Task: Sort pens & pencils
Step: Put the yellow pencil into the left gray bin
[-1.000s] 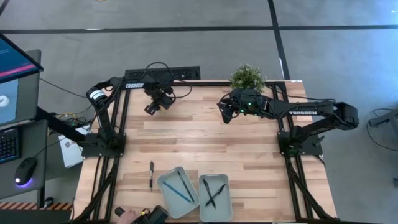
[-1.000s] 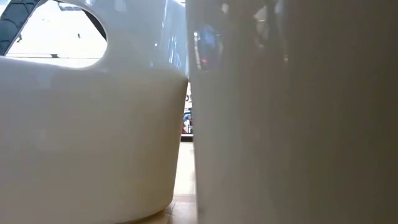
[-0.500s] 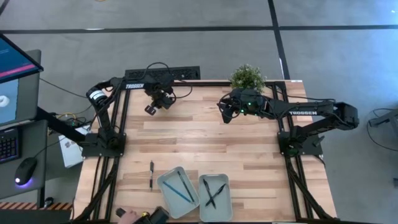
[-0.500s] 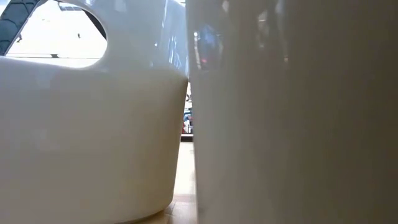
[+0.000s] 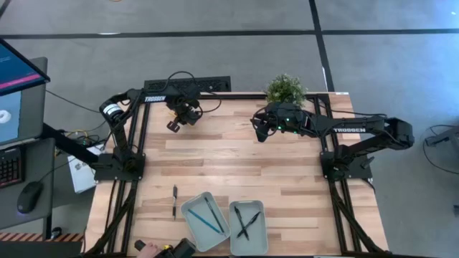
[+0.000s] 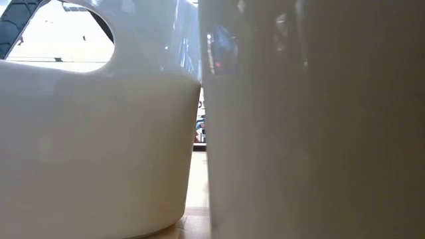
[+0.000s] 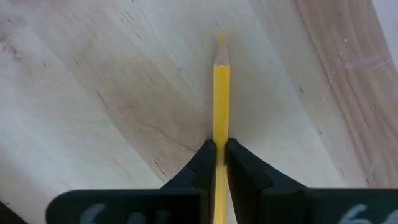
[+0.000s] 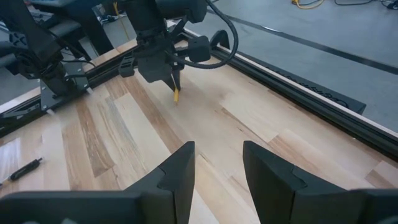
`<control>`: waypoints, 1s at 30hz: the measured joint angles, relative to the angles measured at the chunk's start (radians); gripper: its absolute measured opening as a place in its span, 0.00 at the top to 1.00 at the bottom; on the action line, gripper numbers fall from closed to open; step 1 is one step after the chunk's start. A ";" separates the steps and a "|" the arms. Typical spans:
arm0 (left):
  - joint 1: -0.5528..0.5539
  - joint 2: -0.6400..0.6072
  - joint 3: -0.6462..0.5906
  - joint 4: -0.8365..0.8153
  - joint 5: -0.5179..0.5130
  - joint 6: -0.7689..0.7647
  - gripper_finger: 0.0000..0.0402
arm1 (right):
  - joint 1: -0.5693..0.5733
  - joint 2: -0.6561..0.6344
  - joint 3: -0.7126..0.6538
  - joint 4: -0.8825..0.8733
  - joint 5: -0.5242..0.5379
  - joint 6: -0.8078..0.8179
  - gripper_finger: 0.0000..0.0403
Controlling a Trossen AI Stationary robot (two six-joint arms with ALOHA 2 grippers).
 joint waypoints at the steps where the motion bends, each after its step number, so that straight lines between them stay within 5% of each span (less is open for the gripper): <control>1: 0.000 0.000 0.000 0.000 0.002 0.000 0.96 | 0.000 0.000 0.000 0.000 0.000 0.000 0.61; 30: -0.001 0.014 0.084 -0.094 0.018 -0.123 0.97 | 0.000 0.000 0.000 0.000 0.000 -0.002 0.61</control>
